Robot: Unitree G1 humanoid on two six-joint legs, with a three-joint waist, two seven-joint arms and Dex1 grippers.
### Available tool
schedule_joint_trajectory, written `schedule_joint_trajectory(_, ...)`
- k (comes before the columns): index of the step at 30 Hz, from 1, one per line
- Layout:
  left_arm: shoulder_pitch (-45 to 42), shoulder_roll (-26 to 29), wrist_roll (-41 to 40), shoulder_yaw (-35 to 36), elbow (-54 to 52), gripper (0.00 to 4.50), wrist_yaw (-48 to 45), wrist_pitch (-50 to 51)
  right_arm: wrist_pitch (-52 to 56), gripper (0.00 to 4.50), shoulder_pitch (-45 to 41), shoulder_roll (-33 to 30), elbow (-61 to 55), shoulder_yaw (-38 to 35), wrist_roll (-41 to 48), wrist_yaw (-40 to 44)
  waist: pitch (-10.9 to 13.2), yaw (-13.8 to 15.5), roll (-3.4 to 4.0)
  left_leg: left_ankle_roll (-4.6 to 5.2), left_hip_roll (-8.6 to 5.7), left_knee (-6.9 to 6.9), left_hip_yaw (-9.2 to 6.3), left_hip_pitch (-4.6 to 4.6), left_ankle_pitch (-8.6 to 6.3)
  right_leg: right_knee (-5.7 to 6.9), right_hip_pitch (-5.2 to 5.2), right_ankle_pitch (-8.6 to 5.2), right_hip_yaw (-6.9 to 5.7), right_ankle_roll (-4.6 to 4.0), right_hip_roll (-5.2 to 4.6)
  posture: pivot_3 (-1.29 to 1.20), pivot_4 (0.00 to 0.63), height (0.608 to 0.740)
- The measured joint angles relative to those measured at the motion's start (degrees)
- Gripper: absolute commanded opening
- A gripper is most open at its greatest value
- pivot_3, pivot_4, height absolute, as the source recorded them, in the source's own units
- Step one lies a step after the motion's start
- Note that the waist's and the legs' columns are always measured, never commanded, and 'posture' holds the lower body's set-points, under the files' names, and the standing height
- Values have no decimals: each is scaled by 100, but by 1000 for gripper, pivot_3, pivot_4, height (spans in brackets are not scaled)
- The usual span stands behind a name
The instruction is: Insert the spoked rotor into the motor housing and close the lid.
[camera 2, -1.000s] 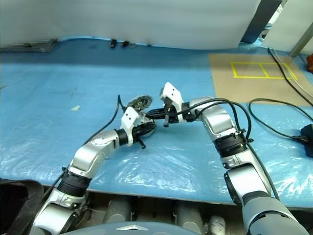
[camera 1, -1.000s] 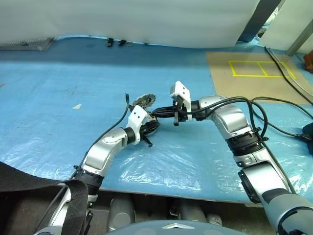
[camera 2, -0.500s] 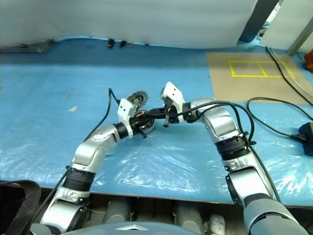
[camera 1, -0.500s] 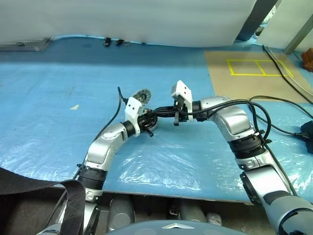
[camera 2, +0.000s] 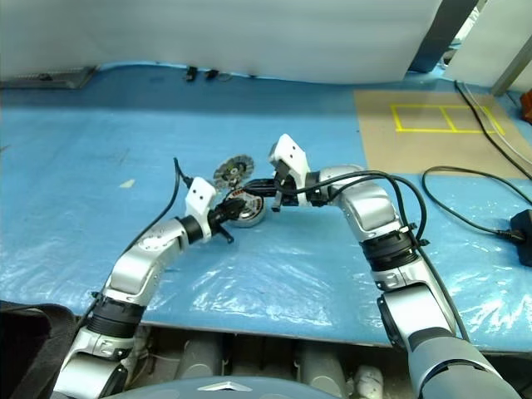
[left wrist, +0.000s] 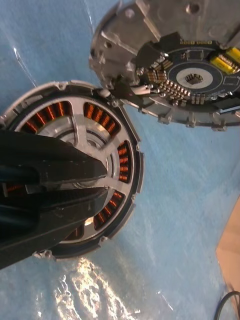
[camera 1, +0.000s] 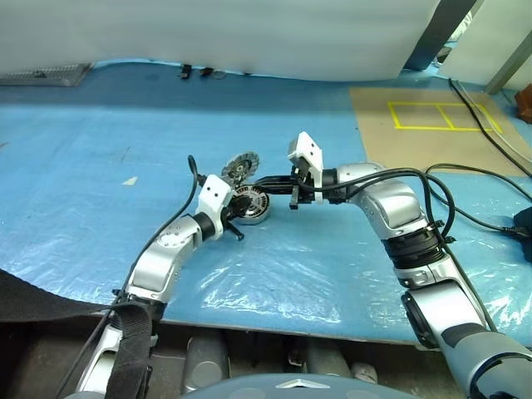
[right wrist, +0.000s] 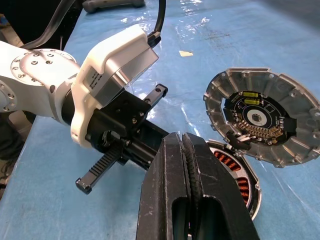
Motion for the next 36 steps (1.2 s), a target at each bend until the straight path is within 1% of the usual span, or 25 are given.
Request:
schedule_joint_trajectory(5,313,-113,-314,173,-200,319,-164,-330,-41,0,2,44,68,-84,43,-71,1,-15,-1,-1,1,-6,0,-4,0,-3,-6,0,-1,-1,6,0,150,740)
schedule_joint_trajectory(7,474,-59,-632,441,-579,319,-200,-237,-142,0,17,27,79,-91,41,-71,1,-19,-1,-1,1,-9,1,-3,-1,-3,-7,-1,-1,-2,8,0,150,740)
schedule_joint_trajectory(13,1119,184,-1648,1166,-1881,319,-112,451,-392,0,20,16,167,-126,25,-69,2,-17,0,-1,1,-7,3,-3,-1,-4,-6,-1,2,-2,3,0,150,740)
schedule_joint_trajectory(16,1259,409,-1645,1466,-1909,319,74,486,-277,0,26,-23,156,-193,123,35,2,-16,0,2,1,-6,3,0,-2,-2,-6,-1,-1,-1,9,0,150,740)
schedule_joint_trajectory(19,1274,615,-1632,1876,-1665,319,187,407,-220,0,267,-203,-50,-178,171,221,2,-10,0,1,1,-5,3,-2,-1,-9,-4,-1,0,0,8,0,150,740)
schedule_joint_trajectory(21,1243,795,-1545,2003,-1419,319,217,311,-229,0,468,-272,-165,-87,161,274,2,-13,0,0,0,-8,2,-2,-1,-13,-4,-1,0,1,8,0,150,740)
schedule_joint_trajectory(25,800,1071,-1331,2086,-658,319,78,44,-355,0,818,-379,-322,187,-66,260,2,-6,0,0,-1,-8,2,-4,-1,-13,-5,0,-3,1,10,0,150,740)
schedule_joint_trajectory(27,300,1100,-1253,2022,-199,319,-45,-92,-356,0,878,-385,-415,214,-79,246,2,8,0,1,-2,-3,1,-4,-1,-8,-4,0,-3,2,6,0,150,740)
schedule_joint_trajectory(30,-605,1071,-1103,1760,556,319,-297,-320,-310,0,908,-440,-590,218,-69,263,2,17,-2,1,-3,3,0,-3,0,-3,-2,3,2,5,1,0,150,740)
schedule_joint_trajectory(33,-1441,908,-1089,1592,1316,319,-655,-505,-224,0,987,-589,-659,234,-65,288,2,21,-2,-1,-7,2,0,-5,1,-3,-2,3,2,5,2,0,150,740)
schedule_joint_trajectory(36,-2042,797,-1088,1409,2016,319,-1122,-595,-219,0,1118,-715,-690,231,-89,271,2,0,-2,-2,-12,-3,0,-4,0,-5,-3,3,3,5,8,0,150,740)
